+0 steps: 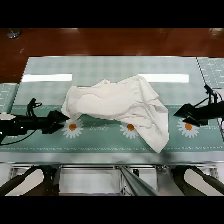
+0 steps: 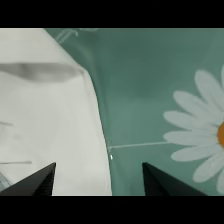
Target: Fold the shirts.
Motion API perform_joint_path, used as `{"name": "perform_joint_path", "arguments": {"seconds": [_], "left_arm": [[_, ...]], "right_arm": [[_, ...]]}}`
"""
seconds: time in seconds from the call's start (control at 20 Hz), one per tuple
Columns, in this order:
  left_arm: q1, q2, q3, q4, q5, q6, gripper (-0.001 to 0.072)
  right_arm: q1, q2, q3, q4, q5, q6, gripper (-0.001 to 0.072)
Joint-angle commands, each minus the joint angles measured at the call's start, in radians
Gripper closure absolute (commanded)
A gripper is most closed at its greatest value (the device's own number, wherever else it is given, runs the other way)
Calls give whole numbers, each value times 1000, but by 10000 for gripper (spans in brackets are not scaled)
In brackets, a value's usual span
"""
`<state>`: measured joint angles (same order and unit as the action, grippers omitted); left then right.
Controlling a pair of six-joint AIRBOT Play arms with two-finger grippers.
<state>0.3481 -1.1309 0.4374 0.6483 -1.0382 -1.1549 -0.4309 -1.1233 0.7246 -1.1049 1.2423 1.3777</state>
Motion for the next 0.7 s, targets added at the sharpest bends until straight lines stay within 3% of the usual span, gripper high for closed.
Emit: {"name": "perform_joint_path", "arguments": {"seconds": [0.0,0.1,0.15,0.2,0.25,0.65], "left_arm": [[-146,2,-30,-101,220,18,9],[-250,2,-30,-146,347,18,28],[-288,2,-30,-158,391,17,141],[-315,2,-27,-159,410,18,465],[-325,2,-22,-159,410,20,675],[-315,2,1,-159,371,22,683]], "right_arm": [[-7,35,-129,28,-20,-10,91],[-5,35,-153,35,-16,-11,91],[-5,35,-156,31,-11,-11,91],[-5,35,-158,29,-9,-11,91],[-5,35,-158,27,-8,-11,91],[61,-18,-158,26,5,-19,91]]}}
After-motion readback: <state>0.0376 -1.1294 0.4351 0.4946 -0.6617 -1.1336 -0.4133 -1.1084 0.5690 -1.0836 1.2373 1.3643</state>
